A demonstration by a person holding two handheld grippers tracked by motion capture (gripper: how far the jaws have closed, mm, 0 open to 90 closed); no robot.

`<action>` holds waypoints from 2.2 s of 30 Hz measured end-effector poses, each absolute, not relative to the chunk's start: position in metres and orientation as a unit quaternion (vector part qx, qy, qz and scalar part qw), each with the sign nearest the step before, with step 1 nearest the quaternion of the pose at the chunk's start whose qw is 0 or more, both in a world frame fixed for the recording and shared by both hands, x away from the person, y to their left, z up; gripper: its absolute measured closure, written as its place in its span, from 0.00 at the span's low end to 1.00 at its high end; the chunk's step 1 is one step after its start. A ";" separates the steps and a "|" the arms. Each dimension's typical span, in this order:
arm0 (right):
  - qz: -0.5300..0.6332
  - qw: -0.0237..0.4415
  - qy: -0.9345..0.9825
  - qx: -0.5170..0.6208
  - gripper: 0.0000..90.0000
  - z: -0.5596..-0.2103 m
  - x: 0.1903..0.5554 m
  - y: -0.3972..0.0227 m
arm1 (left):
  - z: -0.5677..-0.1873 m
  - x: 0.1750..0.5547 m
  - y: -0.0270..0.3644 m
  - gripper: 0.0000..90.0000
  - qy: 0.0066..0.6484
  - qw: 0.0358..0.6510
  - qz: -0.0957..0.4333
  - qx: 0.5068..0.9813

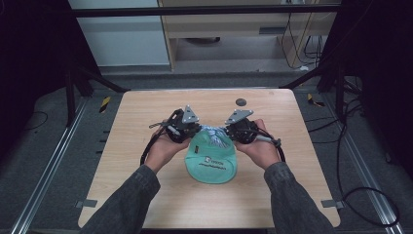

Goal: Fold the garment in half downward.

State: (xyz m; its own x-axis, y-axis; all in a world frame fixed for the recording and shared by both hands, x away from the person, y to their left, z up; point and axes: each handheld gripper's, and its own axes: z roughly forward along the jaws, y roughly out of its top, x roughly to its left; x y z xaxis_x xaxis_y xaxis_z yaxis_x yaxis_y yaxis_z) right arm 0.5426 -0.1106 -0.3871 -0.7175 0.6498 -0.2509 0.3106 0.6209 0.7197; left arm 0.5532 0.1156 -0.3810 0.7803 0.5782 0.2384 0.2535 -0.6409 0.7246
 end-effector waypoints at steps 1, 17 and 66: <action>0.336 0.254 0.864 0.275 0.92 -0.388 0.542 -0.110 | -0.382 0.552 0.116 0.95 0.237 0.351 0.232 0.876; 0.336 0.256 0.869 0.259 0.92 -0.402 0.527 -0.106 | -0.396 0.536 0.123 0.95 0.229 0.354 0.231 0.877; 0.329 0.211 0.892 0.228 0.90 -0.455 0.474 -0.098 | -0.454 0.475 0.141 0.94 0.231 0.362 0.177 0.886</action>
